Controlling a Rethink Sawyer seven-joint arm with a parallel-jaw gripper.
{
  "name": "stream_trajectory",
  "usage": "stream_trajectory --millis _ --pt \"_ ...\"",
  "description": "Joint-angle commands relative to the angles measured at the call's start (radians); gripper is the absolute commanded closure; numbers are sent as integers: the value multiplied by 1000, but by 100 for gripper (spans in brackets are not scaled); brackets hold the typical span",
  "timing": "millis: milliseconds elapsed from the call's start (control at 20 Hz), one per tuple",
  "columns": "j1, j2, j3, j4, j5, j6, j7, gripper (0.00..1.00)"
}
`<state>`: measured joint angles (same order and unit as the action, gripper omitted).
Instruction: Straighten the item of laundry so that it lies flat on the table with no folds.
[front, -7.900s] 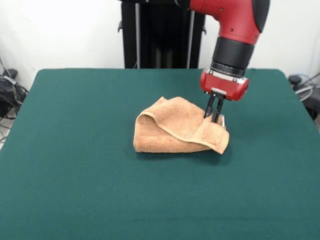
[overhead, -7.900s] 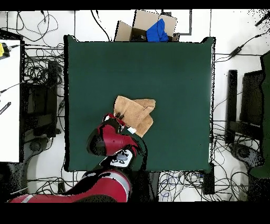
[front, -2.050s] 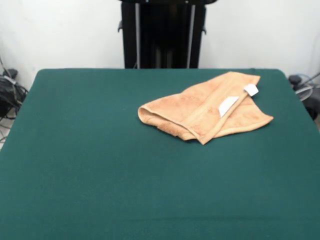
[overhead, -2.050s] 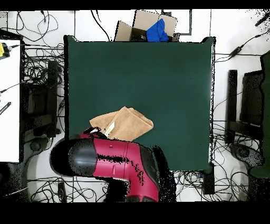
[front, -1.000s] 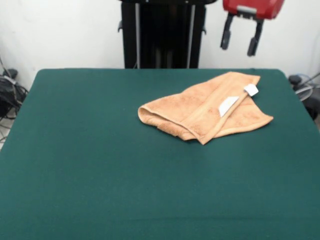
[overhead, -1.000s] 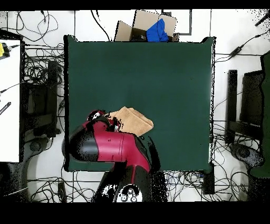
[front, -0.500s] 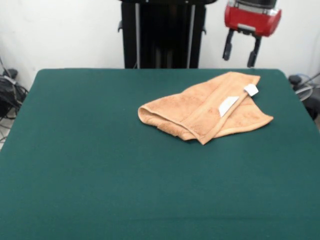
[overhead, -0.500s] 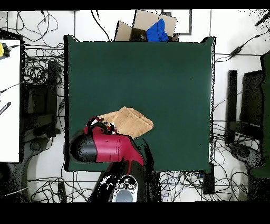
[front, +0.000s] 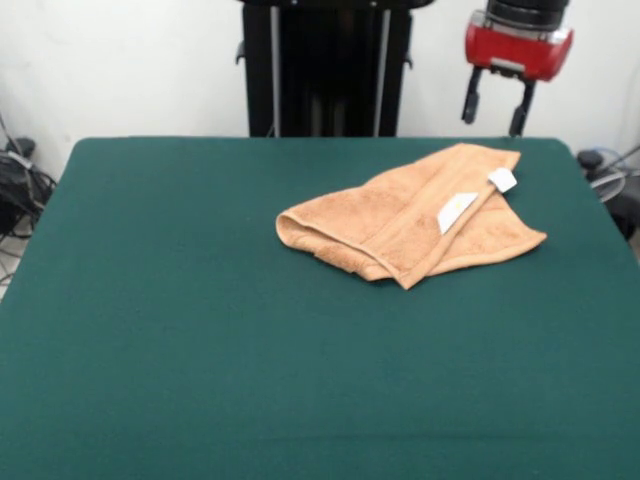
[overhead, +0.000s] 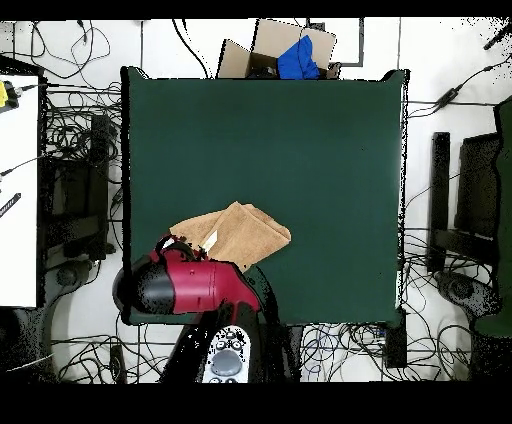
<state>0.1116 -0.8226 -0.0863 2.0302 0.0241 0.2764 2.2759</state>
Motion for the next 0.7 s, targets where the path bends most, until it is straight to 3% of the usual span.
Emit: stream_trajectory --millis 50,700 --pt "7 50 111 90 39 -111 169 0" --pt "62 103 102 113 33 -229 192 0"
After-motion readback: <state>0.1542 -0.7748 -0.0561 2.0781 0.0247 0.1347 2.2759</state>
